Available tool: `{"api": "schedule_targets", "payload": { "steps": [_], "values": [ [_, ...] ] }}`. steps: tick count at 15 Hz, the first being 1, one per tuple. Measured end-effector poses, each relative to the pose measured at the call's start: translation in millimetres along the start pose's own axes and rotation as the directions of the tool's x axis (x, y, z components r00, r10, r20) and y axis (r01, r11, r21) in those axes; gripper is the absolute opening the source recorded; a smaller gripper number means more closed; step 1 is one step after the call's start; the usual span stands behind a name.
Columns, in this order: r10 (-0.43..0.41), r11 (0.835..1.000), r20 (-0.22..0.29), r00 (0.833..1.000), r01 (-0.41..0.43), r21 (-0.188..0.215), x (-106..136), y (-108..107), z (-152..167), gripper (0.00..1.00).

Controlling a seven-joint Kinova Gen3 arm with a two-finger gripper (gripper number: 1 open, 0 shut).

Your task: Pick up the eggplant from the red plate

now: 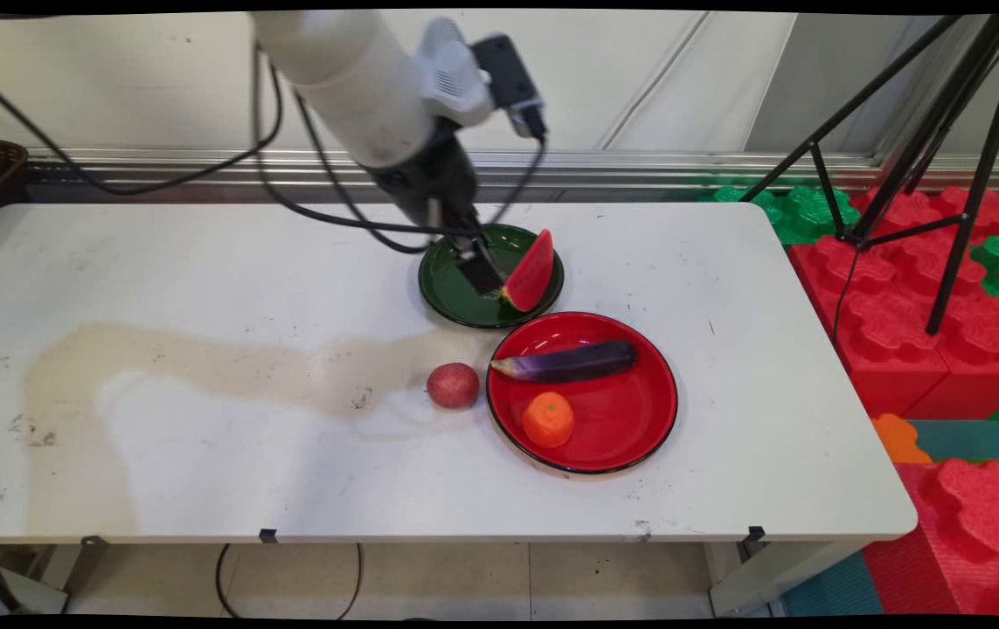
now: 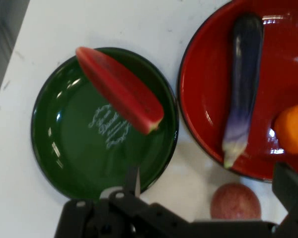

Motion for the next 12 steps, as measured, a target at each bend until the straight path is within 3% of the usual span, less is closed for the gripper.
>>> {"api": "schedule_targets", "payload": {
  "steps": [5,12],
  "values": [
    [-0.013,1.000,0.035,0.999,0.014,-0.017,28,15,40,1.00],
    [-0.016,0.999,0.102,0.995,0.021,-0.050,49,28,92,1.00]
  ]
}}
